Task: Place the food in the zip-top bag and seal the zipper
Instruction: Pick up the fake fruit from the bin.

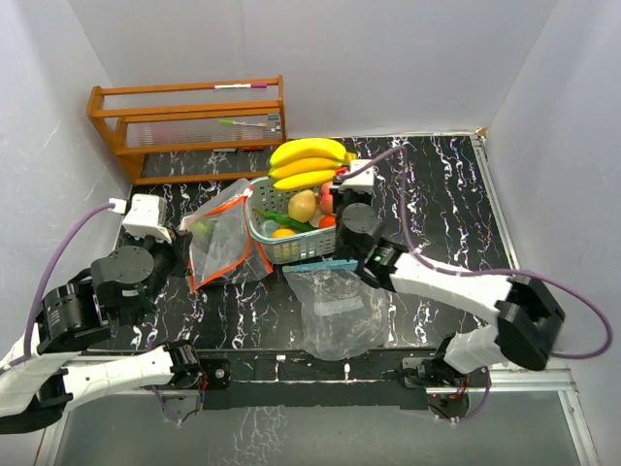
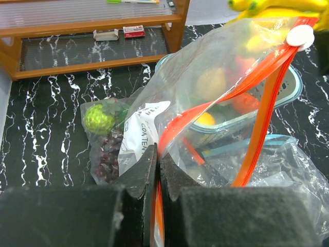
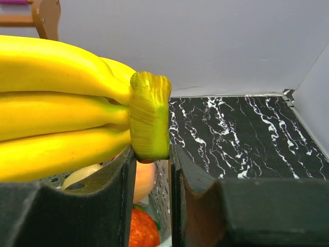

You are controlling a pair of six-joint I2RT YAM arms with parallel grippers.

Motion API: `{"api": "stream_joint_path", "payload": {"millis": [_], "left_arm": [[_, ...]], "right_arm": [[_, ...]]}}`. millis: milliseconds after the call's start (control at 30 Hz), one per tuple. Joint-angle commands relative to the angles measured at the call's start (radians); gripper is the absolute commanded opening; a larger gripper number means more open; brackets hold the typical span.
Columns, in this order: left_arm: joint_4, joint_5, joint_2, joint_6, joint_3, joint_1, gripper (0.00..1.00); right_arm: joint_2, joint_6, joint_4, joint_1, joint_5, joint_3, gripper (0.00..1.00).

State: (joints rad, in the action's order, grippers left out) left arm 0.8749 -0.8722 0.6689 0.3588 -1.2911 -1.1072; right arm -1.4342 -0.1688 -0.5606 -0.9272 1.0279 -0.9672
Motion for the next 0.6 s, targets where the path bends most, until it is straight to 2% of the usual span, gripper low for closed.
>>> {"api": "stream_joint_path", "payload": {"millis": [0, 233, 367, 467, 567], "left_arm": [[0.001, -0.042, 0.053, -0.001, -0.024, 0.005, 0.0], [-0.043, -0.056, 0.12, -0.007, -0.027, 0.004, 0.0], [-0.068, -0.062, 0.168, -0.016, -0.025, 0.004, 0.0], [-0.101, -0.056, 0.199, -0.025, -0.017, 0.004, 0.0], [-0.119, -0.04, 0.224, -0.02, -0.016, 0.004, 0.0]], "right_arm": [[0.196, 0.067, 0.109, 0.004, -0.066, 0.029, 0.08], [0.459, 0.123, 0.434, 0.002, -0.368, 0.054, 0.07], [0.506, 0.142, 0.628, -0.01, -0.574, -0.009, 0.08], [0.521, 0.166, 0.691, -0.025, -0.71, -0.033, 0.08], [0.575, 0.193, 0.709, -0.026, -0.781, -0.028, 0.08]]}}
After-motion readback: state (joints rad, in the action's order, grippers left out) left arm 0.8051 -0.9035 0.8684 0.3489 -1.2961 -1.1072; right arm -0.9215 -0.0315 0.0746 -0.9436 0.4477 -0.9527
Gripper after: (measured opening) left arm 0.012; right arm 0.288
